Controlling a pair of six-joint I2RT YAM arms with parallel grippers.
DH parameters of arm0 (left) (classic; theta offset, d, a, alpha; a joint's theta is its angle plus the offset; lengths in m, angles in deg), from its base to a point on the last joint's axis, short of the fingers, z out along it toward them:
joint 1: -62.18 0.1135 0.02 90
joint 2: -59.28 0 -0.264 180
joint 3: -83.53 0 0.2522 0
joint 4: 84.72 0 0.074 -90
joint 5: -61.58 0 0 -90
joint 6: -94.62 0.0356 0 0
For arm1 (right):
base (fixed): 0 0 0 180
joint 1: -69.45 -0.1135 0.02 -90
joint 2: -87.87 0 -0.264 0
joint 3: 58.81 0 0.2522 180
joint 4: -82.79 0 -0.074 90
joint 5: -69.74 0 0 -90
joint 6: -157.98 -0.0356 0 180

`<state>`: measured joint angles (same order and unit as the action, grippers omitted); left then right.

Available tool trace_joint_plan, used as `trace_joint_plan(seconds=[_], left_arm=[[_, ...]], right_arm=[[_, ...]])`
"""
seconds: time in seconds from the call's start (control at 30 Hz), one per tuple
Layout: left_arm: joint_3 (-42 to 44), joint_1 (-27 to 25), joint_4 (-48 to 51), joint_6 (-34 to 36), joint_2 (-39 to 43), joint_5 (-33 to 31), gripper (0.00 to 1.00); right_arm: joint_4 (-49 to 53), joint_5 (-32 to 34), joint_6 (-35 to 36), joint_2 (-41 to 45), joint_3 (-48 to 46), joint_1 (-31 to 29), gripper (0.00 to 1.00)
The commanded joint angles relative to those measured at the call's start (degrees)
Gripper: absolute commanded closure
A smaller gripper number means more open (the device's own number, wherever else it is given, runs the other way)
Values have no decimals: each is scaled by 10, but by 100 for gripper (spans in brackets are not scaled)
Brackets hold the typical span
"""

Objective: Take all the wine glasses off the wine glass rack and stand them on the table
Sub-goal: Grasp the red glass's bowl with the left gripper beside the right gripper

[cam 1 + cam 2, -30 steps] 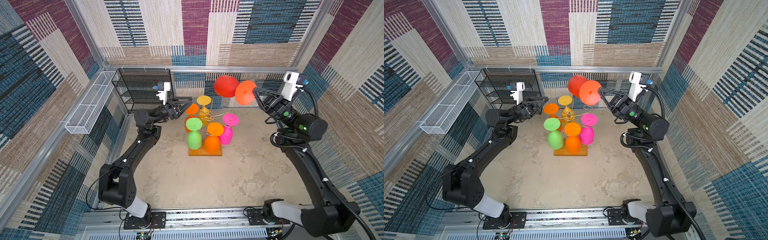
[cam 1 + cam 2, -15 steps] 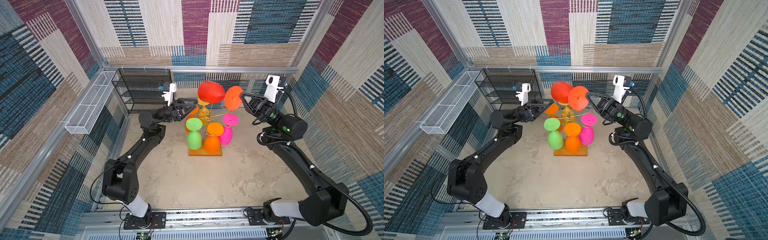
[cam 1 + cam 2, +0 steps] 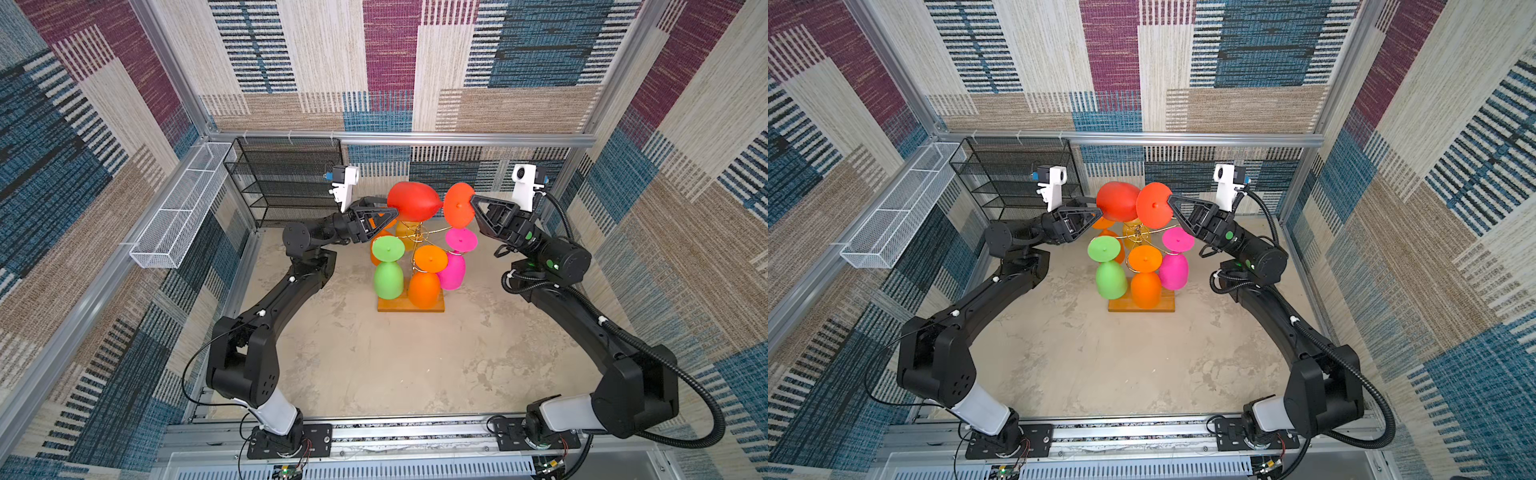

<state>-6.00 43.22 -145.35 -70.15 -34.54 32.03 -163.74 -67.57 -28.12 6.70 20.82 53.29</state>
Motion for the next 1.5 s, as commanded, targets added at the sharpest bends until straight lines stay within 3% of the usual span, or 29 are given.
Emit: trace_joint_plan(seconds=[0.0, 0.17, 0.53, 0.9, 1.2, 1.47], left_arm=[[-13, -7, -21, 2, 5, 8, 38], [-9, -10, -21, 2, 19, 18, 51], [15, -9, -21, 8, 30, 20, 47], [23, -9, -21, 10, 43, 25, 68], [30, -10, -22, 8, 55, 14, 83], [24, -10, -63, -34, 63, 5, 92]], right_arm=[[-98, 20, -60, -17, 2, -1, 100], [-120, 28, -82, -33, 2, -1, 100], [-120, 32, -84, -37, 3, 0, 100], [-123, 41, -97, -44, -12, 6, 98], [-109, 44, -101, -43, -25, 19, 71], [-63, 47, -72, -14, -47, 49, 31]])
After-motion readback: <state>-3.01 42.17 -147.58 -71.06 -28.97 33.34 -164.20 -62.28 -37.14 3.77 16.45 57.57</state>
